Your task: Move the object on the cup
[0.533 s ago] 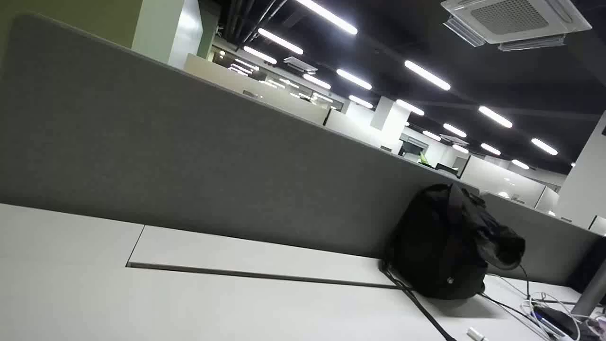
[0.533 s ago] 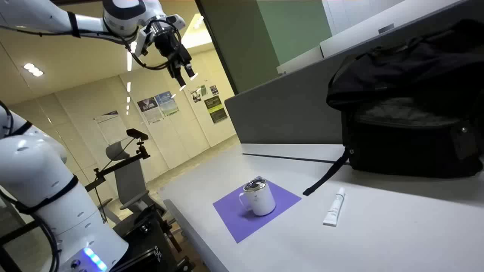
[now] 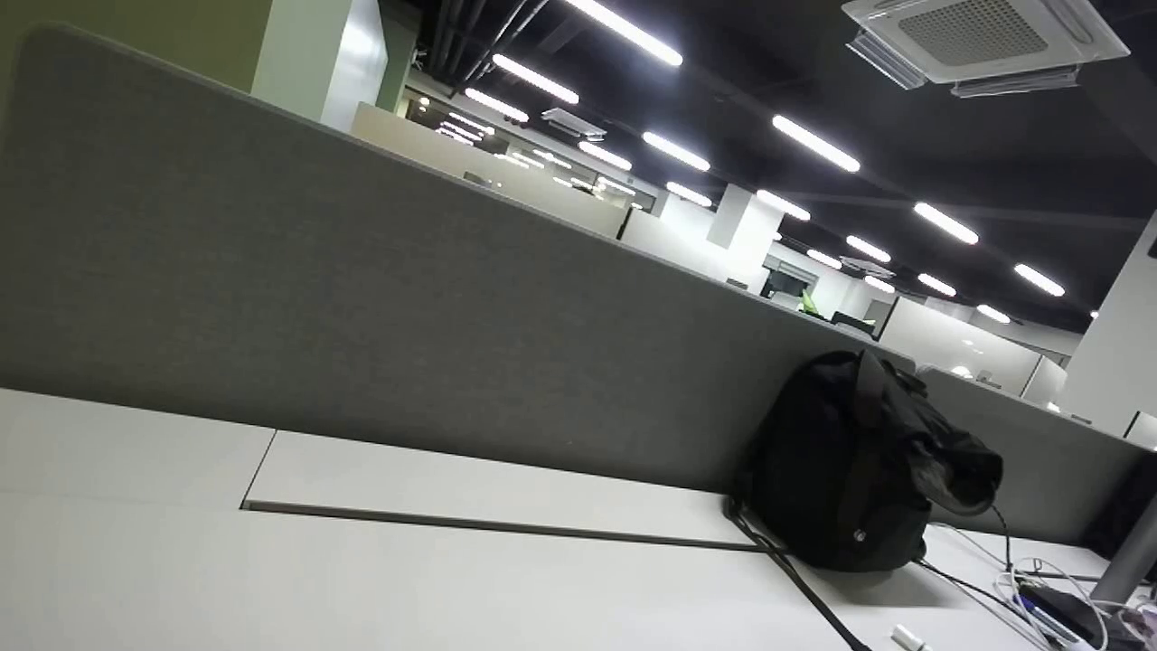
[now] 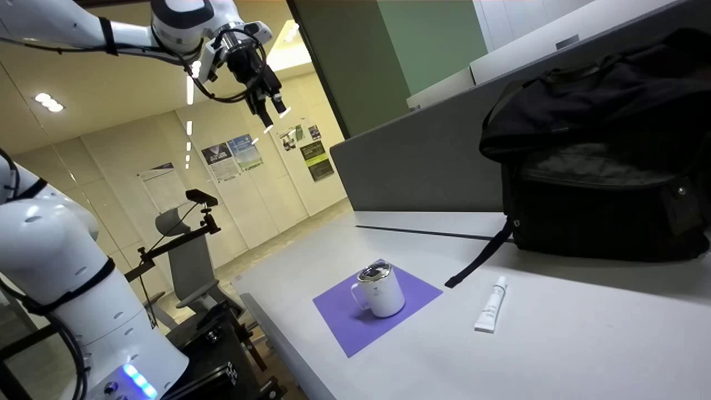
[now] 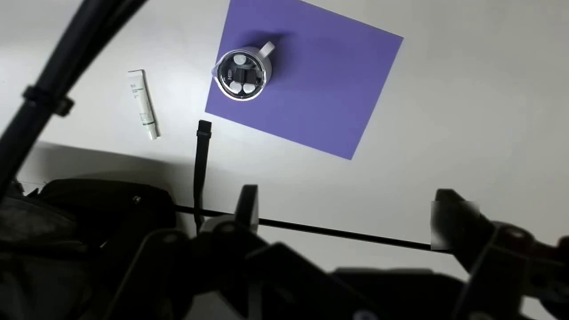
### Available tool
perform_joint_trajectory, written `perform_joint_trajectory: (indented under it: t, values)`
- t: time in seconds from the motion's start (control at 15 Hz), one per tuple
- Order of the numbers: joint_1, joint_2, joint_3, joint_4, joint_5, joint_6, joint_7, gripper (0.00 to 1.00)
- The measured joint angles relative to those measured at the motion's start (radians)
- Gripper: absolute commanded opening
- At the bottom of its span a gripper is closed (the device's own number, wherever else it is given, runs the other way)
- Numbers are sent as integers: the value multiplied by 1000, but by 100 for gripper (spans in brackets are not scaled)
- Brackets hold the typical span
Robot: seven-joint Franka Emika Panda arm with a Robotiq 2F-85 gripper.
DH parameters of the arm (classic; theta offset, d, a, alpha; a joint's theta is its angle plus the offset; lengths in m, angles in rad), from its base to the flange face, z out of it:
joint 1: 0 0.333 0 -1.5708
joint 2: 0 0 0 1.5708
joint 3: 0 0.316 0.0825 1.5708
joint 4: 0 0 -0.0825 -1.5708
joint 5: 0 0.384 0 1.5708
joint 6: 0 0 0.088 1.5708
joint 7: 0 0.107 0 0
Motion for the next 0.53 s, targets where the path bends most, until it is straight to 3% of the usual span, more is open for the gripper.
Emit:
perform_joint_trajectory:
  t: [0.53]
  values:
    - [0,1,0,-4,-4,13,-1,100]
